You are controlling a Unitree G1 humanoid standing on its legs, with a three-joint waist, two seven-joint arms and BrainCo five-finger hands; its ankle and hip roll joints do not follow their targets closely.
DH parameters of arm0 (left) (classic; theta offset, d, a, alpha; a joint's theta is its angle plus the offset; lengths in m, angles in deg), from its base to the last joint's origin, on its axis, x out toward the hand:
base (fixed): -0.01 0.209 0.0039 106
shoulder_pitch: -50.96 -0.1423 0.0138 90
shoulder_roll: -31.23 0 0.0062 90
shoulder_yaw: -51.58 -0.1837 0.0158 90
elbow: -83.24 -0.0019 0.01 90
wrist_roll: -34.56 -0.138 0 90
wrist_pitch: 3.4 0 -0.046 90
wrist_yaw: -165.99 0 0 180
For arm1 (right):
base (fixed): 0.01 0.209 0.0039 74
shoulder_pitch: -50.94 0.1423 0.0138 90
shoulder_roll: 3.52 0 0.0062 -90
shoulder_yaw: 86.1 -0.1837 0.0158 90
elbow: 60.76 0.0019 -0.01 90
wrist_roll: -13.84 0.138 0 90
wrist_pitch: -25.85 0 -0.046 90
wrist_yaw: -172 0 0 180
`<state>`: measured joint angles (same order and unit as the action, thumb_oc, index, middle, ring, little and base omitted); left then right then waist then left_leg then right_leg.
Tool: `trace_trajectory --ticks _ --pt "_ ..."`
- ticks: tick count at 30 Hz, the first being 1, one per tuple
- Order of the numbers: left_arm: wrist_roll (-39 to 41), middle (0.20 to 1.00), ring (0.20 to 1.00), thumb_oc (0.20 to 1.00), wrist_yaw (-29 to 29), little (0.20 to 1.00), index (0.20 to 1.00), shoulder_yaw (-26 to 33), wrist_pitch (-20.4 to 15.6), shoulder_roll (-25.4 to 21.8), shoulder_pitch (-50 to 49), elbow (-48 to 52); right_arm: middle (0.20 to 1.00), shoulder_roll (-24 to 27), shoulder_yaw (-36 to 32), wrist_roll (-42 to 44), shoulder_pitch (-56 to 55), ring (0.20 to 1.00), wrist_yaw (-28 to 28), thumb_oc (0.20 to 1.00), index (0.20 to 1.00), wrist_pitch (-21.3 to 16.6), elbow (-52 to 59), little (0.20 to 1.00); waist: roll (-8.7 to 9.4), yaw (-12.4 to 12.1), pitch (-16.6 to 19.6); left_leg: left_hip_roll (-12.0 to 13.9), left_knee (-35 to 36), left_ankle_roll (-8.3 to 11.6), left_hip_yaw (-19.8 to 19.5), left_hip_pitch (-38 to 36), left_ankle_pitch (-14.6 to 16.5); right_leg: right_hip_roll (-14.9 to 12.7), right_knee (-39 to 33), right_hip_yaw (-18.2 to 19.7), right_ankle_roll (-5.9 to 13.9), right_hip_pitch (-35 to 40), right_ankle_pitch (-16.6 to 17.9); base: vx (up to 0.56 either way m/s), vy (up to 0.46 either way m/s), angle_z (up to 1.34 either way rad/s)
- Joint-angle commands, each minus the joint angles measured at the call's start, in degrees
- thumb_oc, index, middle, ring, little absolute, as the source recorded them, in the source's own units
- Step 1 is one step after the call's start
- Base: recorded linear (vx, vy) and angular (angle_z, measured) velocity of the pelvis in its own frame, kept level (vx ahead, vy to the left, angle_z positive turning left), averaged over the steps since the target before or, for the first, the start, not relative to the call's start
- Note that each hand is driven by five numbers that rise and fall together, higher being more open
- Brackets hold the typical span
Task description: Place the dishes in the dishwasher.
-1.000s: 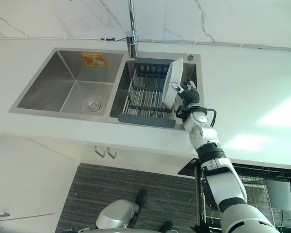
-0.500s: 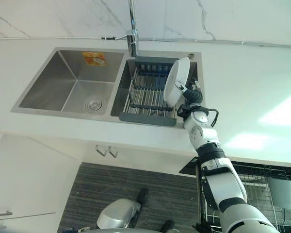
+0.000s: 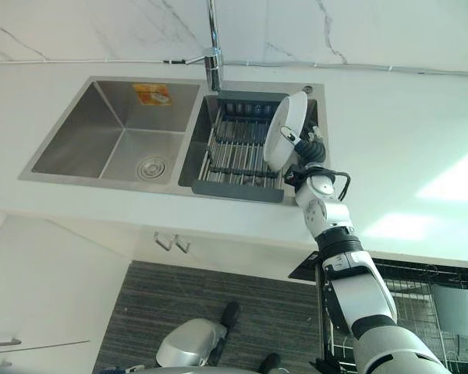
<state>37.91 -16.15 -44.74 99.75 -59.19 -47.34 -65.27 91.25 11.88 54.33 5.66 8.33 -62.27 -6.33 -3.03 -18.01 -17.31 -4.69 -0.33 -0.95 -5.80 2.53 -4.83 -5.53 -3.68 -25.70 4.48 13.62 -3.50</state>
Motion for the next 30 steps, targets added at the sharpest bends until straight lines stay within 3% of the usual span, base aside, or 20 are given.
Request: trace_trajectory --ticks 1,17,29,30 --pt "-1.39 1.0 1.0 1.0 -0.34 1.0 1.0 -4.09 0.61 -3.42 -0.72 -2.42 1.0 2.18 0.49 0.25 2.81 1.0 -1.41 1.0 1.0 -2.77 0.65 1.0 -0.53 -2.16 4.88 5.73 1.56 3.87 0.68 0.96 0.94 -6.3 7.12 0.86 4.06 -2.38 -1.65 0.0 0.0 0.0" --pt "-1.92 1.0 1.0 1.0 -1.98 1.0 1.0 -4.15 0.26 -3.37 0.05 -4.36 1.0 1.71 1.61 -0.59 5.08 1.0 0.51 1.0 1.0 -1.55 -3.46 1.0 0.17 -3.56 4.95 5.32 1.22 3.74 -0.01 1.42 1.0 -6.48 6.86 0.2 4.44 -1.63 -1.51 0.0 0.0 0.0" --pt "-0.63 1.0 1.0 1.0 -1.32 1.0 1.0 -4.56 0.62 -3.78 0.67 -3.17 1.0 4.93 0.65 -3.79 6.92 1.0 -0.48 1.0 1.0 -0.39 -6.97 1.0 -1.15 -3.54 3.22 4.56 0.24 3.56 -0.48 2.69 1.01 -7.74 8.31 0.31 4.71 -2.62 -1.81 0.01 0.018 0.0" --pt "-0.82 1.0 1.0 1.0 -1.24 1.0 1.0 -4.7 0.47 -3.94 0.73 -2.69 0.253 5.51 0.68 -4.65 7.54 0.253 -1.04 0.253 0.253 -0.69 -7.68 0.253 -1.32 -3.64 2.82 4.31 -0.05 3.51 -0.68 3.07 0.98 -7.84 8.38 0.37 4.71 -2.74 -1.8 0.0 0.0 0.0"
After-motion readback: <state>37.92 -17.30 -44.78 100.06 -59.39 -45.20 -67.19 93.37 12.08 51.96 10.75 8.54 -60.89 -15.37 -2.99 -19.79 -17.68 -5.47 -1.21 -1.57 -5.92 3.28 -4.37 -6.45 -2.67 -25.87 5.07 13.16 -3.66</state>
